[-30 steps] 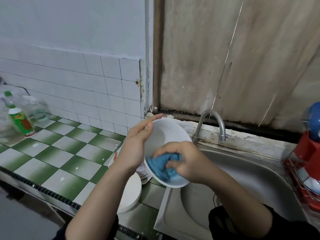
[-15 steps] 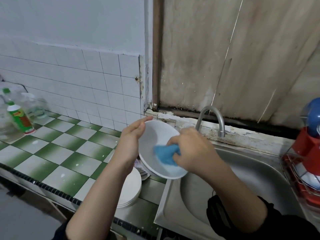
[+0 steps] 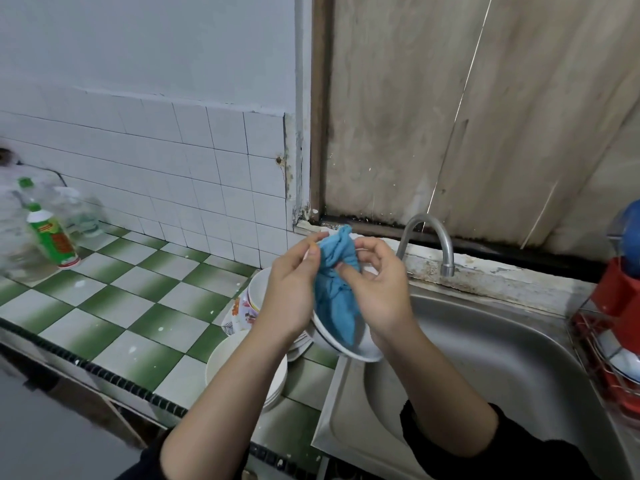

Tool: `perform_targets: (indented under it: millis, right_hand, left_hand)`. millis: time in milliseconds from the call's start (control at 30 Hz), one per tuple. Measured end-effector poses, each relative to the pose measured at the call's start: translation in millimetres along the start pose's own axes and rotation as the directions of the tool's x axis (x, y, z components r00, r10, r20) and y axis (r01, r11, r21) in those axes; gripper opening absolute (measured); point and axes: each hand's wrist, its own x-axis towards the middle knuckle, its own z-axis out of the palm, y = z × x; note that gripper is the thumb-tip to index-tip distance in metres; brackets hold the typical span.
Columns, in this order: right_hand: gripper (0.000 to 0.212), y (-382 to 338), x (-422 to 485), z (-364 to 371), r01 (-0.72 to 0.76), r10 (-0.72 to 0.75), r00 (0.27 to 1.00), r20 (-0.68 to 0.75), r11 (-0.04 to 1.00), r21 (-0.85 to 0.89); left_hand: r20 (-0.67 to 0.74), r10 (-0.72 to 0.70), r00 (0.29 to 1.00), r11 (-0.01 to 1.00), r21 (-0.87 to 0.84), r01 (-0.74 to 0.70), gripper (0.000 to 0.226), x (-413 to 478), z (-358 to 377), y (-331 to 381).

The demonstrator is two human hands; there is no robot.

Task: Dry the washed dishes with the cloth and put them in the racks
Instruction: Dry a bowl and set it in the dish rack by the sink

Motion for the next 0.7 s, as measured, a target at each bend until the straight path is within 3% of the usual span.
perform_targets:
  millis: [33, 100, 167, 233, 267, 333, 367, 433, 500, 567, 633, 700]
  right_hand:
    - [0.034, 1, 0, 0, -0.023, 0.022, 0.999, 0.03, 1.0, 0.006]
    - [0.04, 2, -4, -2, -0.017, 0.033, 0.965, 0.261, 0.998, -0.066]
    - [0.042, -1, -11, -9, 0.107, 0.018, 0.854, 0.52, 0.972, -0.208]
    - [0.043, -5, -13, -22, 0.307, 0.065, 0.735, 0.675, 0.856, -0.417]
    - [0.044, -4, -11, -30, 0.427, 0.119, 0.695, 0.709, 0.725, -0.54]
    - [0.041, -1, -7, -42, 0.608, 0.139, 0.706, 0.694, 0.384, -0.695]
    - [0.038, 1, -5, -45, 0.625, 0.064, 0.743, 0.666, 0.288, -0.726]
    - [0.034, 6, 1, -45, 0.609, -0.126, 0.787, 0.603, 0.314, -0.729]
    - [0.031, 10, 9, -44, 0.686, -0.306, 0.727, 0.614, 0.287, -0.669]
    - [0.03, 14, 13, -41, 0.746, -0.362, 0.655, 0.663, 0.173, -0.643]
    - [0.036, 11, 8, -33, 0.729, -0.239, 0.681, 0.692, 0.144, -0.669]
    - [0.043, -1, 2, -26, 0.691, 0.034, 0.716, 0.697, 0.109, -0.715]
  left_hand:
    - [0.001, 0.0, 1.0, 1.0, 0.003, 0.0, 0.029, 0, 0, -2]
    - [-0.003, -0.027, 1.0, 0.999, -0.026, 0.027, 0.03, 1, -2, -3]
    - [0.004, -0.055, 0.998, 0.998, -0.035, 0.055, 0.028, 2, -8, -1]
    - [0.01, -0.079, 0.997, 0.997, 0.01, 0.079, 0.027, 2, -17, -1]
    - [0.017, -0.098, 0.995, 0.995, 0.025, 0.098, 0.027, 1, -20, -2]
    - [0.036, -0.144, 0.989, 0.989, 0.021, 0.143, 0.026, -3, -21, -6]
    - [0.044, -0.163, 0.986, 0.987, 0.018, 0.162, 0.026, -4, -20, -8]
    - [0.059, -0.184, 0.981, 0.983, 0.02, 0.183, 0.027, -5, -16, -10]
    - [0.068, -0.183, 0.981, 0.983, 0.01, 0.182, 0.028, -5, -13, -8]
    - [0.047, -0.167, 0.985, 0.986, -0.003, 0.168, 0.028, -4, -14, -5]
    - [-0.008, -0.14, 0.99, 0.99, -0.011, 0.14, 0.027, -2, -18, -4]
    - [-0.07, -0.114, 0.991, 0.993, -0.004, 0.114, 0.027, 0, -21, -4]
